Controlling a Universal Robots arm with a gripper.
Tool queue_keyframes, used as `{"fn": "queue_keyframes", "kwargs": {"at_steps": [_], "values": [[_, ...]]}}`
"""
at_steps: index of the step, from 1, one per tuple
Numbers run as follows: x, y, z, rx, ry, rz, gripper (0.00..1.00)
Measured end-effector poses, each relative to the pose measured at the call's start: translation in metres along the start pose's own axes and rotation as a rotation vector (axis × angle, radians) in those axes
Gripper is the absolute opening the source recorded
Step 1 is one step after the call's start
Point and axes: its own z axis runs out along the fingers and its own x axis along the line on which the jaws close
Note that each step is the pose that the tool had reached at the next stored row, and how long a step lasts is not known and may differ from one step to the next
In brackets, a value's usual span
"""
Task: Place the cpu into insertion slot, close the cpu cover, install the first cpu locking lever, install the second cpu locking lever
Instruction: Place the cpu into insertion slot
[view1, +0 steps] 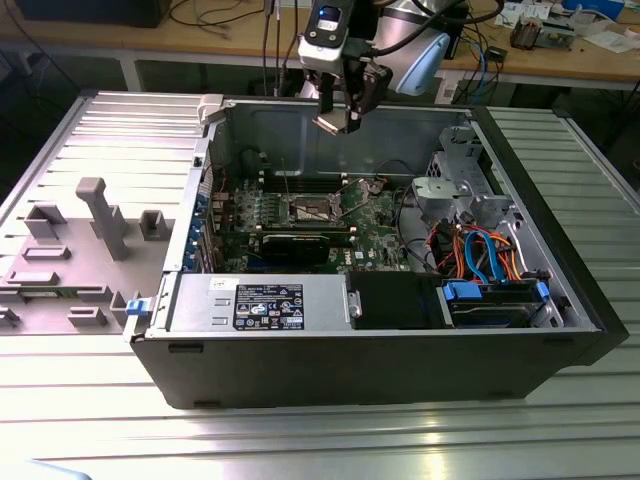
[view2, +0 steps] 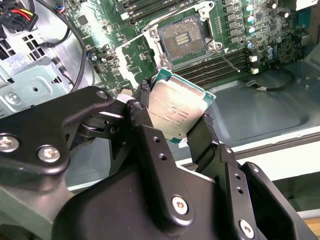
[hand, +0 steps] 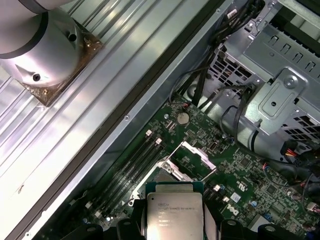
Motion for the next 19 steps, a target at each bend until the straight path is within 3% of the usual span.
{"fn": "queue_keyframes", "kwargs": {"at_steps": [11,19], "values": [[0.0000,0.0000,0.0000,-0.0001,-0.0005,0.005,0.55],[0.0000,0.0000,0.0001,-0.0012,-0.0055,0.065,0.55]]}}
